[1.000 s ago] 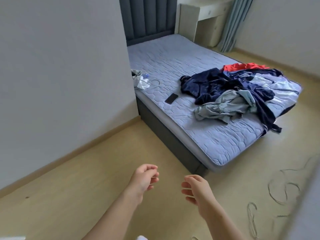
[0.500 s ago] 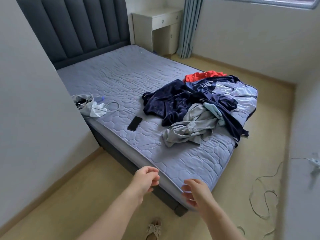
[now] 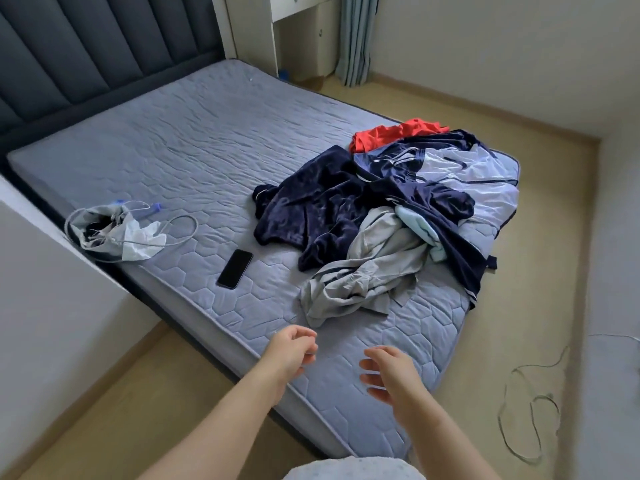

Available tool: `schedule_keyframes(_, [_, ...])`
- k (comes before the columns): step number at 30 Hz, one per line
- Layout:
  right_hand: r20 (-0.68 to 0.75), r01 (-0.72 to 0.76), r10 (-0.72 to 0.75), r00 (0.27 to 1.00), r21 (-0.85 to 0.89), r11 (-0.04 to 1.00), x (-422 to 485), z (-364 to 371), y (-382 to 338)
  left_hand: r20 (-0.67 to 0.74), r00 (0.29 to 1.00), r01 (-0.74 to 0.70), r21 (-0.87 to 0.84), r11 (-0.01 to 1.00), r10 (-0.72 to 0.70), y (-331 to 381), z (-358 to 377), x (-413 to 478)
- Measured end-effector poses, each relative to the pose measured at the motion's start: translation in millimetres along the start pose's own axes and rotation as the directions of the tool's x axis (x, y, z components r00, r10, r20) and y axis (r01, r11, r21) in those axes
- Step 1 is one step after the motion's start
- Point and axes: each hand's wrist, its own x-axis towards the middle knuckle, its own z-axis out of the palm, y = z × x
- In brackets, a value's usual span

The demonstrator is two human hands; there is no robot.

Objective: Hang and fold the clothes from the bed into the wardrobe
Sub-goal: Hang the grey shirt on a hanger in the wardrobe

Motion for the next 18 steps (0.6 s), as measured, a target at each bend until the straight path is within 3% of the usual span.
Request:
schedule_keyframes(6, [0.078,-0.038,0.051,0.996,-0.154,0.987,94,-47,-61,-0.118,0.99,0.071,-0.074,0.995,-0.08,31,57,78])
schedule_keyframes(10, [0.096,-0.064,0.096,0.991,-0.292,0.954,166,-90,-103,-0.22,0.953,0.179,-0.154,0.972,-0.21,46,108,132])
schedule_keyframes(18, [0.089,-0.201,0.249,0.964,-0.366,0.909,284,-130,-105,-0.216,0.856,0.414,-0.256,0.874,-0.469,39,194,221])
